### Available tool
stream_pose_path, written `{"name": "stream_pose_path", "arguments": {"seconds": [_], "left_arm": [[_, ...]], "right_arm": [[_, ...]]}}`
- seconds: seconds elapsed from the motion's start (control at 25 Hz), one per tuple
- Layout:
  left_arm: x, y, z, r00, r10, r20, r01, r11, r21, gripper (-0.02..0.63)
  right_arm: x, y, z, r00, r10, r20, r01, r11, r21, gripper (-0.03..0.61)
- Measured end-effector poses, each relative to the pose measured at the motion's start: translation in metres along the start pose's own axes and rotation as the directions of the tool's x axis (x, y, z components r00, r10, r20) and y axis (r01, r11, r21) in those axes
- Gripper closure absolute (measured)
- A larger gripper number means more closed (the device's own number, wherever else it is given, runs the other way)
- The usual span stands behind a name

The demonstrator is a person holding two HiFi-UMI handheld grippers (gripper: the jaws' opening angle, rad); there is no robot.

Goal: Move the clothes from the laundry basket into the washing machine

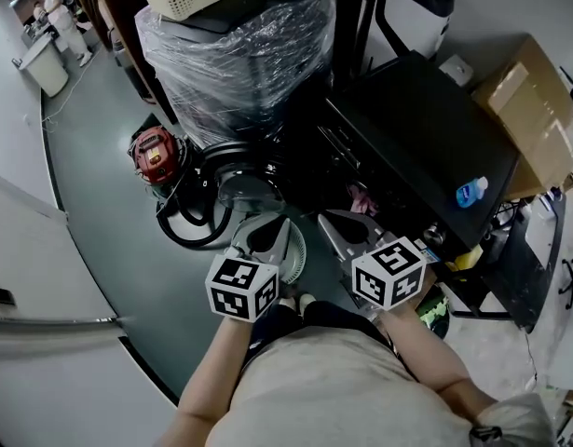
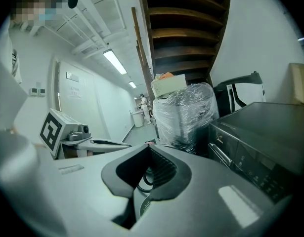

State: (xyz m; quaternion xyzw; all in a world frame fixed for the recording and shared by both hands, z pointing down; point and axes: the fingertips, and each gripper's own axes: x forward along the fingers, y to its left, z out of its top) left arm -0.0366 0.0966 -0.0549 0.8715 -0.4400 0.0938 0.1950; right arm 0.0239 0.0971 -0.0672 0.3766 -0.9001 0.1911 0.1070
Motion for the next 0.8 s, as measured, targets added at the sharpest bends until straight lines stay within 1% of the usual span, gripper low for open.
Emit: {"name": "stream_pose_path", "arguments": {"seconds": [0.4, 0.6, 0.8], "left_arm": [[0.001, -0.005, -0.007, 1.0, -0.019, -0.007, 0.019, 1.0, -0.007, 0.606], [-0.003, -0.002, -0.009, 1.0, -0.014, -0.008, 0.014, 1.0, -0.022, 0.606], [-0.005, 0.008, -0.011, 1.0, -0.009, -0.018, 0.009, 1.0, -0.009, 0.606]], "right_arm": [[-0.008, -0.003, 0.007, 0.997, 0.044, -0.071, -0.05, 0.995, -0.09, 0.551], [-0.011, -0.003, 0.0, 0.99, 0.072, -0.124, -0.088, 0.988, -0.129, 0.551], [-0.005, -0.001, 0.003, 0.988, 0.084, -0.133, -0.103, 0.984, -0.147, 0.551]]}}
